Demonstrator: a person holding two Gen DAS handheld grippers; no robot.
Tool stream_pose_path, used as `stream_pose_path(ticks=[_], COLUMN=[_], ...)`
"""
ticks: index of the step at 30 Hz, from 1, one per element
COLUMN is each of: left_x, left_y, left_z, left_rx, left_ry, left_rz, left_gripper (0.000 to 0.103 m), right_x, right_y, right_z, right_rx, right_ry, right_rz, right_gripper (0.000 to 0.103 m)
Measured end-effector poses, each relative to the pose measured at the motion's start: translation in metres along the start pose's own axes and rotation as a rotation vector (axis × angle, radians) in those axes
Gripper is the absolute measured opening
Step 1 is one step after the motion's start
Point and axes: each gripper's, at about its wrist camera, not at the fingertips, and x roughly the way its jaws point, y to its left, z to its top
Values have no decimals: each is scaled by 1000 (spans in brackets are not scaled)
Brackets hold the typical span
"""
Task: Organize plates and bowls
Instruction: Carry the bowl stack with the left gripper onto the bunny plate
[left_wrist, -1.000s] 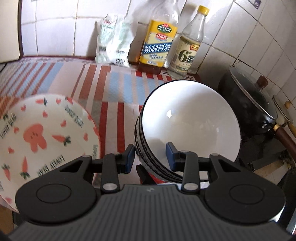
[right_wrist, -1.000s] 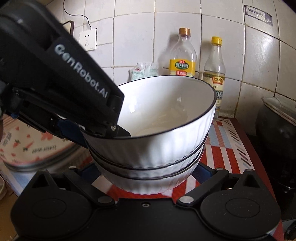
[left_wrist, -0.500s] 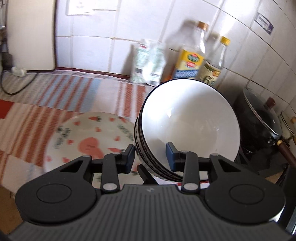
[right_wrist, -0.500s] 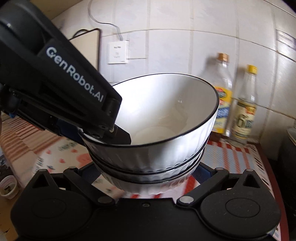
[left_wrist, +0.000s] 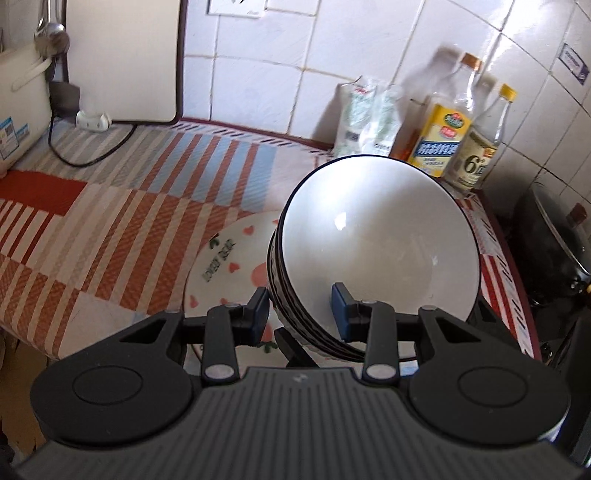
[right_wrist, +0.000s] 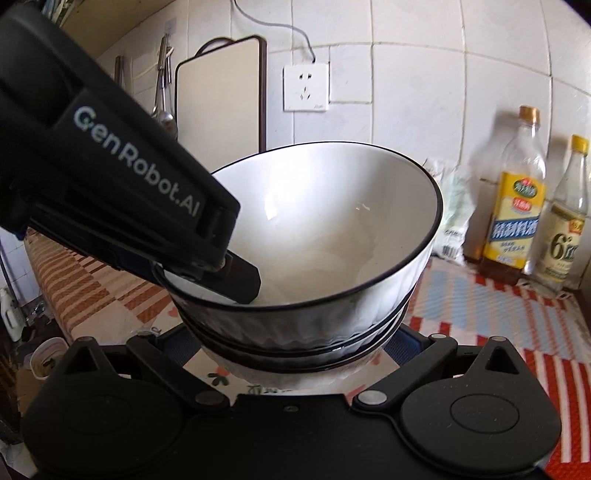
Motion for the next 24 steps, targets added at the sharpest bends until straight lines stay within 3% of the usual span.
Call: stream_pose_path(ticks=[15, 24], left_x=[35, 37], left_y=[21, 26], left_z=[-1, -4], left_rx=[-45, -79], left_ry=[75, 71], left_rz=[-1, -15], left_gripper=[34, 34], right_x=[31, 39], right_y=[0, 6], right_z=[-9, -8], right_rx=[-9, -56], right_ry=[86, 117], right_rz=[3, -27], right_gripper=[103, 103])
